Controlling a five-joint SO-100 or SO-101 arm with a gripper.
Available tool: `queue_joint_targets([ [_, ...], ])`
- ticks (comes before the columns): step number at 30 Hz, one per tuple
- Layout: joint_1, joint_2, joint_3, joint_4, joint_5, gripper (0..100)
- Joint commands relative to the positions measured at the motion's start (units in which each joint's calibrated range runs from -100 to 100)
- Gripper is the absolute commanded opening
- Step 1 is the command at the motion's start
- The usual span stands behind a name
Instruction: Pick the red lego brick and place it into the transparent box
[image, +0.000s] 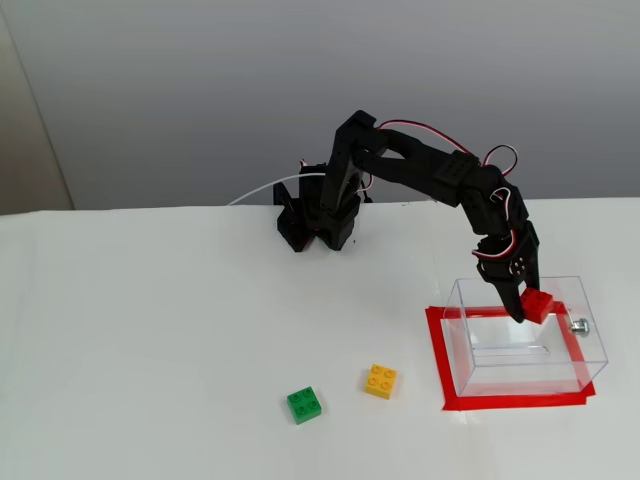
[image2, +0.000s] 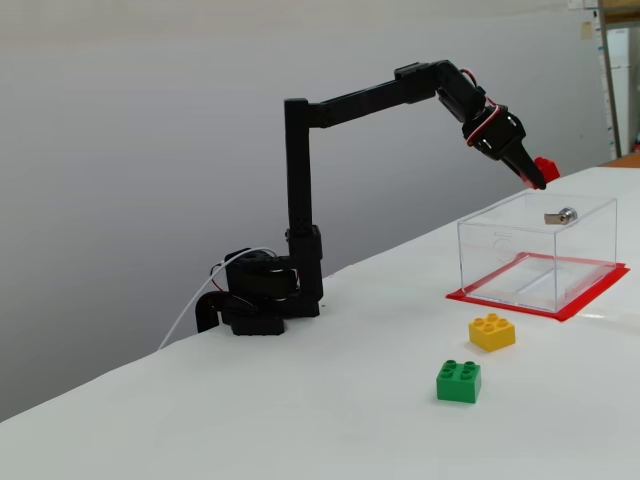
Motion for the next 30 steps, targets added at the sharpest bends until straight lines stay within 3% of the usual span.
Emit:
queue_joint_targets([
  [1,-0.3,-0.4,-2.7,-0.7,0.0,8],
  [6,-0.5,-0.4,-2.2,-0.5,0.0,9],
  [13,-1.4,-0.3,-2.1,-1.1,-0.1,26],
  [30,-0.7,-0.7,-2.0,-0.8,0.0,27],
])
